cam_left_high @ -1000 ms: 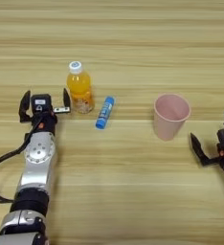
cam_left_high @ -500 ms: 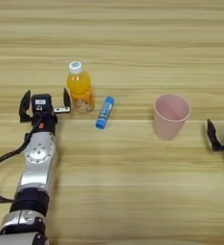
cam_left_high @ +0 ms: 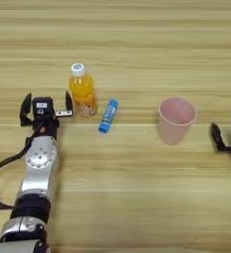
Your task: Move the objects on the table
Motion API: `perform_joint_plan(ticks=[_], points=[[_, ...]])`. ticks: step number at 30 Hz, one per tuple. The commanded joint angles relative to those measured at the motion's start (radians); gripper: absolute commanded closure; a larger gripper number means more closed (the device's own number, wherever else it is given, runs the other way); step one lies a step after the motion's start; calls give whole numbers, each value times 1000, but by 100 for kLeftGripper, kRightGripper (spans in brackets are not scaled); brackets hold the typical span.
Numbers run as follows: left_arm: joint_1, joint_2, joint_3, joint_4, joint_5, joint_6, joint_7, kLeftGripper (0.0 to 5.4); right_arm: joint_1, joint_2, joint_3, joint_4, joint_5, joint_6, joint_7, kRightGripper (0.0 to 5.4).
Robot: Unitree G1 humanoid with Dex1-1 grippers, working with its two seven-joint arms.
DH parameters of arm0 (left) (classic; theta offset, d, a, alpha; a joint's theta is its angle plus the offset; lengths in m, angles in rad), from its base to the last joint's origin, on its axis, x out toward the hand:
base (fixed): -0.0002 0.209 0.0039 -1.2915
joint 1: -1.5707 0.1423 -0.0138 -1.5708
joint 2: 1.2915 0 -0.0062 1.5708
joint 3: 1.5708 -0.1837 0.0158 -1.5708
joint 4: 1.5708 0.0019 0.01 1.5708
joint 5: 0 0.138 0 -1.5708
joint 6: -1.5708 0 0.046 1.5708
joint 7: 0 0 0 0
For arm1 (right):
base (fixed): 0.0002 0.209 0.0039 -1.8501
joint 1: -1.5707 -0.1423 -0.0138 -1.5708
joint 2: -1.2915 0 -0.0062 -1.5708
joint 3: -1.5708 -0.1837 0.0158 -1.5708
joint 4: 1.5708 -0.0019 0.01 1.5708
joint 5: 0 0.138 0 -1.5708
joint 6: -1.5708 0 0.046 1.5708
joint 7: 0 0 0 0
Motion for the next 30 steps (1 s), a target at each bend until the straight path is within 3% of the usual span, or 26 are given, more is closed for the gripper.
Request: perform_joint_plan(ticks=[1, 11, 18, 30], points=[[-10, 7, 1, 6, 3, 0, -2, 0, -25, 2, -21, 36, 26, 10, -1, 4], [-11, 8, 2, 7, 2, 0, -4, 0, -35, 2, -20, 68, 25, 10, -3, 4], [-11, 8, 2, 7, 2, 1, -4, 0, -48, 11, -32, 101, 71, 69, 11, 4], [-14, 7, 1, 11, 3, 1, -2, 0, -54, 12, -31, 128, 97, 113, 29, 133]])
